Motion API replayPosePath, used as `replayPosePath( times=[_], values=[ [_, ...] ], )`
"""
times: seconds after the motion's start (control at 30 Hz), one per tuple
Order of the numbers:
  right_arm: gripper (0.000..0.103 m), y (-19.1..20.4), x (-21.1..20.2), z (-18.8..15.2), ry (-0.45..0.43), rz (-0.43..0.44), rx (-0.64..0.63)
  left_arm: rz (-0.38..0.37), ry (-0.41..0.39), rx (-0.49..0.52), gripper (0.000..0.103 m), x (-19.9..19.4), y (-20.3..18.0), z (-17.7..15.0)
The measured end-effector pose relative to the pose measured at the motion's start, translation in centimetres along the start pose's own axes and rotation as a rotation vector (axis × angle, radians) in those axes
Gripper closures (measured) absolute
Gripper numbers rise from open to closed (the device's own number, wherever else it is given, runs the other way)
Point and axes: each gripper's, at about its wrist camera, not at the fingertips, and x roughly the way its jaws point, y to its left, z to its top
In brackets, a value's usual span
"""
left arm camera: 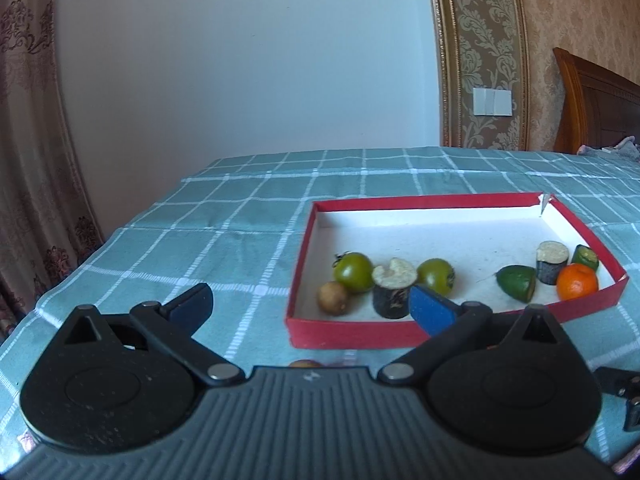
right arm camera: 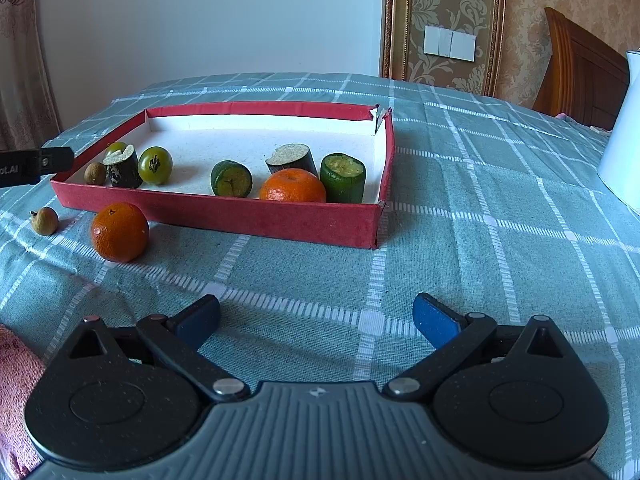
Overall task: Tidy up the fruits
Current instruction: 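Reach the right gripper to the orange mandarin and close on it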
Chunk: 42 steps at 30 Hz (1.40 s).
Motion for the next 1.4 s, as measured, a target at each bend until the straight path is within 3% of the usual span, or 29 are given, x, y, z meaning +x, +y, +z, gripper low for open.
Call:
replayPosePath(
  times=[0.27, 0.63, 0.9, 1.1, 1.27, 1.3, 1.4],
  values=[
    [0.0, 0.5, -0.2, 0.4, -0.003, -0.026, -0.035, 0.068, 0.015, -0.108, 0.0, 0.9, 4.9, -2.3],
    [0.0, 5.6, -4.1, 2.1, -0.214, 0.094, -0.183, 0.004, 0.019, -0.236, 0.0, 1.1, 7.2, -3.1],
    [0.001, 8.8, -1.7, 3.0, -0.18, 0.145, -0.249, -0.012, 0.009, -0.26, 0.0, 0.9, 7.6, -3.1],
    [0.021, 9.9, 0.3, 3.0, -0.128, 0.18, -0.259, -0.021, 0.013, -0.271, 0.0, 1.0, 7.8, -3.1],
    [0.023, 10.1, 1.5, 3.0, -0.094, 0.194, -0.255, -0.019, 0.006, -0.26, 0.0, 1.0, 7.6, -3.1],
    [0.027, 10.1, 1.7, 2.9, -0.088, 0.196, -0.254, -0.019, 0.006, -0.258, 0.0, 1.0, 7.6, -3.1],
    [0.05, 10.2, 2.5, 3.0, -0.06, 0.214, -0.247, -0.017, 0.005, -0.257, 0.0, 0.9, 7.5, -3.1]
  ],
)
